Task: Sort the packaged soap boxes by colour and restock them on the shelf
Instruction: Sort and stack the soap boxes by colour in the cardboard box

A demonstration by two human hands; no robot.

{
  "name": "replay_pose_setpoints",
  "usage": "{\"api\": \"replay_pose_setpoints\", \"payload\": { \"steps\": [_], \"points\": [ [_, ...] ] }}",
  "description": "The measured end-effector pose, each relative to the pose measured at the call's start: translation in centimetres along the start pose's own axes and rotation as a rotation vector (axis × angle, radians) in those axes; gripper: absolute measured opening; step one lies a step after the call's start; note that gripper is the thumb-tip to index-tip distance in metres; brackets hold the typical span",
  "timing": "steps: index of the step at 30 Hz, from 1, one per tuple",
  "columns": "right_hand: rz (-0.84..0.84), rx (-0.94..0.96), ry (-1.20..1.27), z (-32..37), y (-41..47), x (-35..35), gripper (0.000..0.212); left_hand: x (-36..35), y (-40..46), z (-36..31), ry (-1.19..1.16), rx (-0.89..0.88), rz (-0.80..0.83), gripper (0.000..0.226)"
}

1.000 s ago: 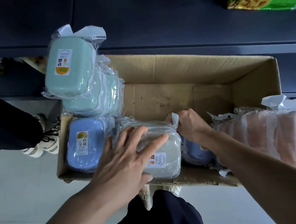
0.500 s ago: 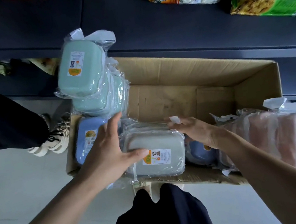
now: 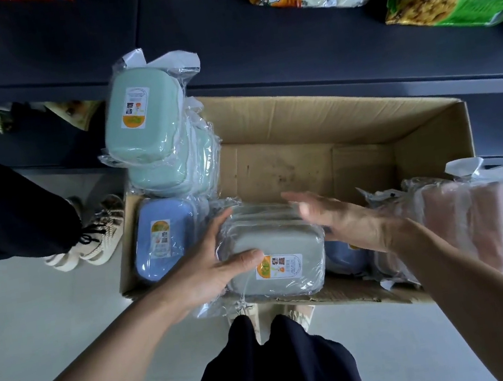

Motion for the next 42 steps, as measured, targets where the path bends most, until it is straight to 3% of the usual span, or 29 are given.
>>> {"api": "replay_pose_setpoints", "payload": {
  "steps": [2,5,10,16,22,24,26,29,33,38,42],
  "points": [
    [0.087,0.021,-0.178,0.0,-0.1,-0.6,0.119,0.3,0.1,0.3,0.012,-0.006,0.018,0.097],
    [0.069,0.019,-0.319,-0.3,0.6,-1.1,0.12,0.5,0.6,0.5,0.023,-0.003,0.042,0.111],
    [0.001,-0.008,-0.194,0.5,0.8,-0.9,0.116,0.8,1.3,-0.2,0.048,-0.016,0.07,0.128],
    [-0.018,0.073,-0.108,2.2,-1.1,1.0,0.098,1.8,1.1,-3.4,0.05,-0.057,0.003,0.116],
    [-0.206,0.151,0.04,4.0,-1.9,7.9,0.084,1.2,6.6,-10.2,0.049,-0.167,0.03,0.113],
    [-0.221,0.112,0.11,2.9,-0.8,9.7,0.079,-0.1,9.7,-10.7,0.0,-0.145,0.09,0.099],
    [-0.25,0.054,0.1,1.4,0.8,11.2,0.09,-1.7,12.6,-10.2,-0.045,-0.102,0.145,0.084],
    [-0.3,-0.033,0.101,-0.9,3.2,13.0,0.1,-3.6,16.4,-8.4,-0.089,-0.031,0.173,0.08],
    [-0.411,-0.138,0.04,-3.5,6.1,14.9,0.109,-5.2,20.7,-6.5,-0.136,0.006,0.101,0.095],
    [-0.692,-0.261,-0.014,-4.6,6.6,16.0,0.091,-5.9,22.5,-5.6,-0.159,0.048,-0.109,0.117],
    [-0.728,-0.369,-0.04,-4.7,5.7,15.1,0.081,-7.0,21.7,-5.1,-0.127,0.212,-0.004,0.08]
  ]
}}
Point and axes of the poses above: each hand's wrist, its own y-axis towards the middle knuckle, its own x-axis out of the back of the hand, z = x × y, the point moved 5 cm from there along y, towards the middle knuckle, and after that the axes turned 1 degree about -y, right-handed, at the moved point
